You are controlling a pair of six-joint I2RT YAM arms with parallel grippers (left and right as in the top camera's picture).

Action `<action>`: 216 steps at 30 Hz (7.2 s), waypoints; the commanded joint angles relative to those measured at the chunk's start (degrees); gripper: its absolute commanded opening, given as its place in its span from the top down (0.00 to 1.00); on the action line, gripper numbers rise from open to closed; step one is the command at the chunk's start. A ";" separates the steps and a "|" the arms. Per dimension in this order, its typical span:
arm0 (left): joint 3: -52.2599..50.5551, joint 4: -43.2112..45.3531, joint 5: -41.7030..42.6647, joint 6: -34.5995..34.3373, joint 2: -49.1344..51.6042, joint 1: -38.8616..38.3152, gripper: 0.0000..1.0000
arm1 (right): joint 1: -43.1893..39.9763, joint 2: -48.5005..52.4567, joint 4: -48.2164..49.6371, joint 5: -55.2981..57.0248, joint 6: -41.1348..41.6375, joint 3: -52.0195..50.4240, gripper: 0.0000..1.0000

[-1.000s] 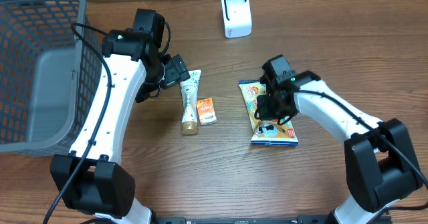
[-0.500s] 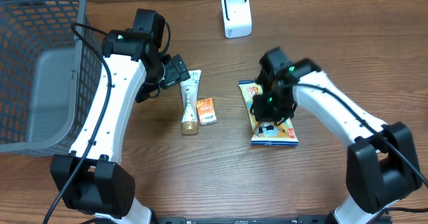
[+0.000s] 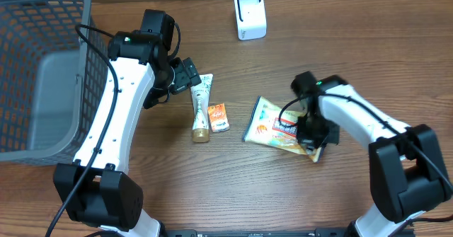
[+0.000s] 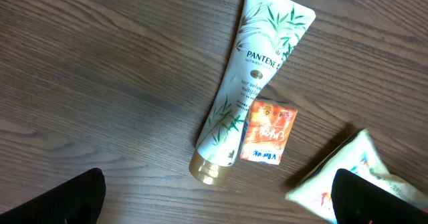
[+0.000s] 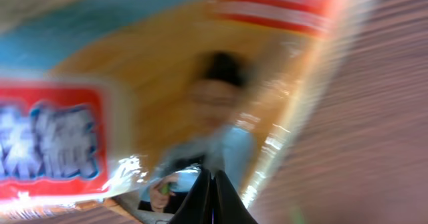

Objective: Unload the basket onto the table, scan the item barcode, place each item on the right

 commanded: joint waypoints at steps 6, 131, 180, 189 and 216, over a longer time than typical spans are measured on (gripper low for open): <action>-0.13 0.09 -0.52 0.90 0.42 0.09 0.00 | -4.57 -0.24 -3.96 -7.15 -2.58 15.23 0.96; -0.46 13.03 27.43 13.60 28.83 -22.47 0.00 | -17.22 -2.10 -5.92 7.61 -5.31 31.17 0.00; 21.14 -3.28 20.59 -0.35 33.48 -11.58 0.96 | -21.00 -2.10 -6.14 7.26 -5.33 31.17 0.00; 27.50 -3.54 21.29 11.13 33.48 -8.66 0.95 | -21.00 -2.10 -4.33 9.07 -5.38 31.17 0.00; 29.18 0.04 13.07 7.96 33.53 -7.06 0.96 | -15.41 -0.68 14.69 -27.69 -0.26 28.15 0.96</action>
